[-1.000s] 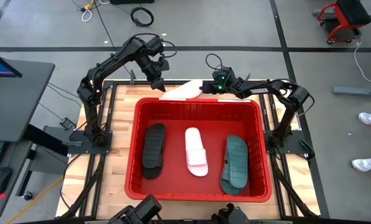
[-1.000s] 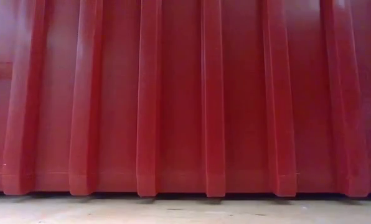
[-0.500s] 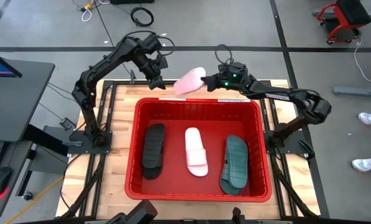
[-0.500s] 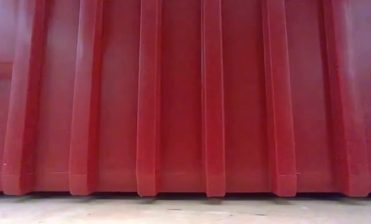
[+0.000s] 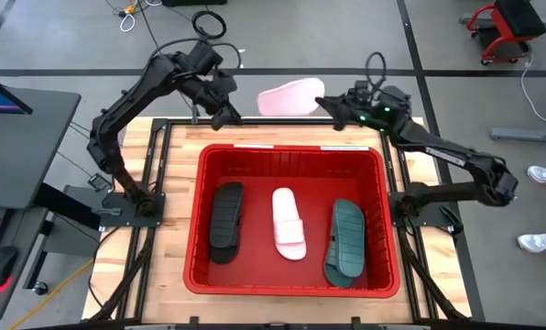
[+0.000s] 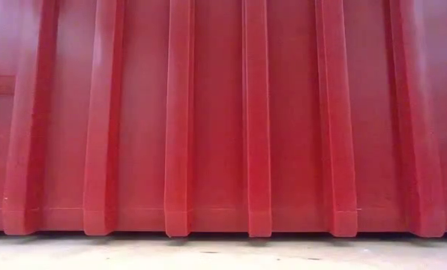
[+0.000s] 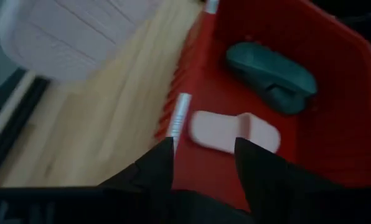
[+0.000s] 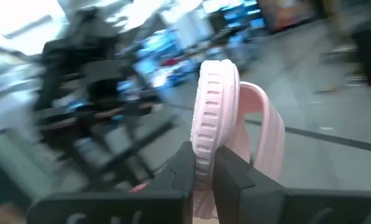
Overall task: Pick and place slides into bin
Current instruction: Put the pink slide on top of the other pink slide in the container
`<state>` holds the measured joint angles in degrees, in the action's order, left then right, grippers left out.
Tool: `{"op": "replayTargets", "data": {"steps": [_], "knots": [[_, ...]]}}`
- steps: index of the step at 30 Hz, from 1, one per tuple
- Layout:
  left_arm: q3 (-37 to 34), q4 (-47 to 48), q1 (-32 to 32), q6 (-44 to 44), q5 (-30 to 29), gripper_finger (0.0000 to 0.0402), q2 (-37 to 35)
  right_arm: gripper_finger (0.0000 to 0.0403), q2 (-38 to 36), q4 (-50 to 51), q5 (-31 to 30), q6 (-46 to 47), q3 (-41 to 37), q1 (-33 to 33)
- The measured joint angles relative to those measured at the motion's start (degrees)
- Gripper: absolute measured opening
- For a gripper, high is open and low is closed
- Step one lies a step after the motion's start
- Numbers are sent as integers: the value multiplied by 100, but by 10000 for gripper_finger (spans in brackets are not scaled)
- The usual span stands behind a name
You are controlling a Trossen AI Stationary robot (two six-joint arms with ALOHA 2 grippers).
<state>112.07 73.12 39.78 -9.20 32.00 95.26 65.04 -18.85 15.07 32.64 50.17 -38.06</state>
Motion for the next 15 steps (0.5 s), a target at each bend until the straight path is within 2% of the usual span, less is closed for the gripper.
{"op": "replayTargets", "data": {"steps": [5, 11, 15], "knots": [[0, 42, -592, 442, -180, 176, -320, 34, -524, 0, 1410, 258, 0, 117], [0, 178, -1526, 1430, -260, 168, -616, 34, -1008, 72, 3179, 953, 0, 230], [0, 188, -2254, 1946, -451, 168, -755, 34, -1052, 1003, 4065, 1070, 293, 229]]}}
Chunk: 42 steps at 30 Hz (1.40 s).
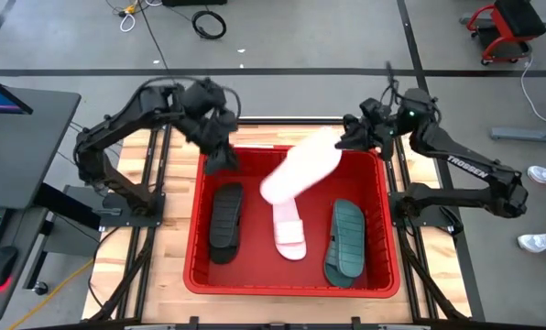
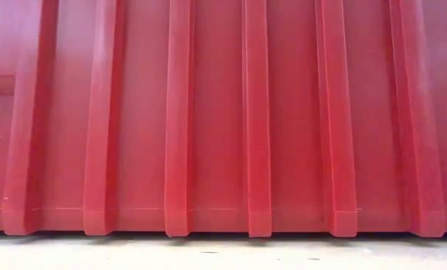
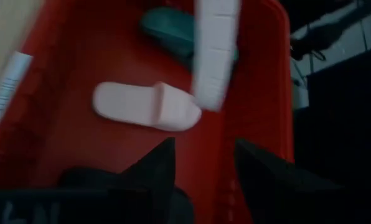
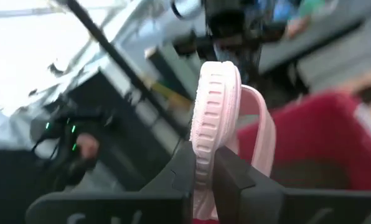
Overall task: Pick and place slides into bin
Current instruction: Put the pink slide on top of the other pink slide in the container
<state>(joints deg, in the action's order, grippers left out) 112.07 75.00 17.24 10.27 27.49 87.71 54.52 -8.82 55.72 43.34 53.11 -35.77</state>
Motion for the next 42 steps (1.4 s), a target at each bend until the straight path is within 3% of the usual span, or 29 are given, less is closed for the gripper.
{"op": "replayTargets", "data": {"steps": [6, 10, 13, 23, 29, 42], "knots": [[0, -20, -716, 197, -463, 162, -33, 34, 722, 2991, 769, -1272, 1276, -1], [0, 71, -968, -168, -679, 155, 118, 34, 1567, 4809, 825, -2338, 2112, 185], [0, 419, -1102, -633, -759, 147, 169, 34, 2227, 5605, 802, -2716, 2474, 456], [0, 882, -1268, -1098, -852, 113, 188, 34, 3623, 5565, 825, -2929, 2677, 1448], [0, 1095, -1380, -1297, -842, 107, 189, 33, 3968, 5099, 523, -2949, 2677, 1478], [0, 1309, -1373, -1443, -848, 107, 167, 33, 4582, 4982, 710, -3206, 2686, 1604]]}}
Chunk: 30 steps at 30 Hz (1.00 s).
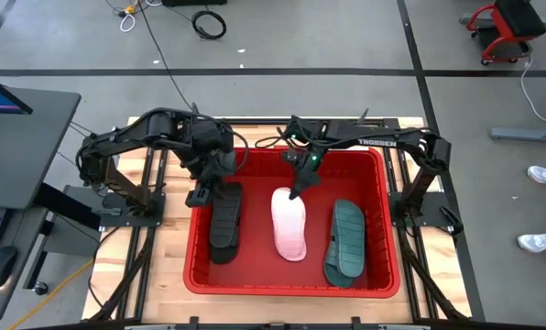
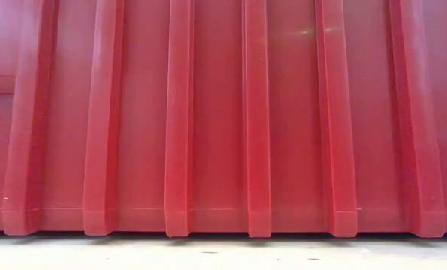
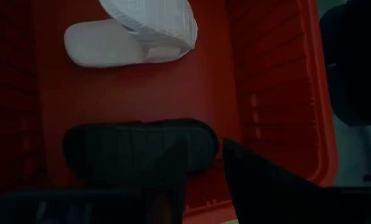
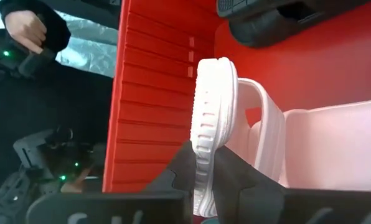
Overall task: Pick and place slides into bin
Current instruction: Put the pink slide on top of the other pink slide in the container
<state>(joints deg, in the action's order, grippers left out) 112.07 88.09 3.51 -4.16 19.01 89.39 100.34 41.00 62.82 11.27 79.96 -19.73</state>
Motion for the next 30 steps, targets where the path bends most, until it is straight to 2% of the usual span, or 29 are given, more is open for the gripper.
{"op": "replayTargets", "data": {"steps": [7, 16, 22, 30], "knots": [[0, 33, 45, 4, 1, 107, -22, 32, -7, 26, -331, -537, 0, -104], [0, 31, 44, 92, 1, 106, -22, 45, -4, 337, -1228, -1212, 0, 38], [0, 7, 52, 188, 0, 100, -22, 73, -27, 545, -1871, -1427, 0, 122], [0, -30, 55, 227, 1, 100, -22, 124, -22, 668, -3277, -1780, -12, 372]]}}
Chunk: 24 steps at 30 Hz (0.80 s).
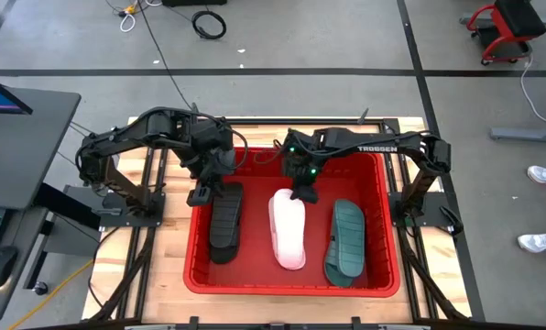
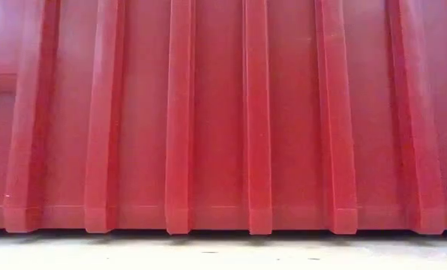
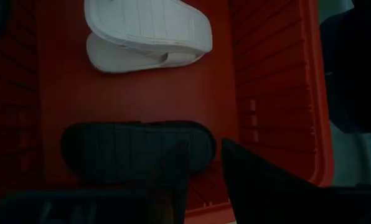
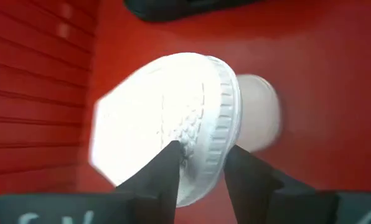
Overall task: Pick and place slides into bin
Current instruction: Put the pink slide on top of the other pink slide in the container, then return to Home Position
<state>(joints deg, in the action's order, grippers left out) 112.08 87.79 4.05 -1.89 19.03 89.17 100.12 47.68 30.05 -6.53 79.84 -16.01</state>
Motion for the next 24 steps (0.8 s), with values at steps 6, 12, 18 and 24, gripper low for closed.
{"op": "replayTargets", "data": {"steps": [6, 12, 18, 24], "knots": [[0, -7, 0, 11, -2, 92, 0, 163, 10, -82, -951, -34, -9, 63], [0, -13, 0, -13, -76, 87, 0, 198, 11, -344, -1377, -7, -9, 70], [1, -209, 35, -340, -145, 88, 0, 221, 9, -394, -1447, 51, -3, 74], [0, -262, 340, -639, -98, 77, 0, 247, -30, -415, -1414, 299, -1, 74]]}}
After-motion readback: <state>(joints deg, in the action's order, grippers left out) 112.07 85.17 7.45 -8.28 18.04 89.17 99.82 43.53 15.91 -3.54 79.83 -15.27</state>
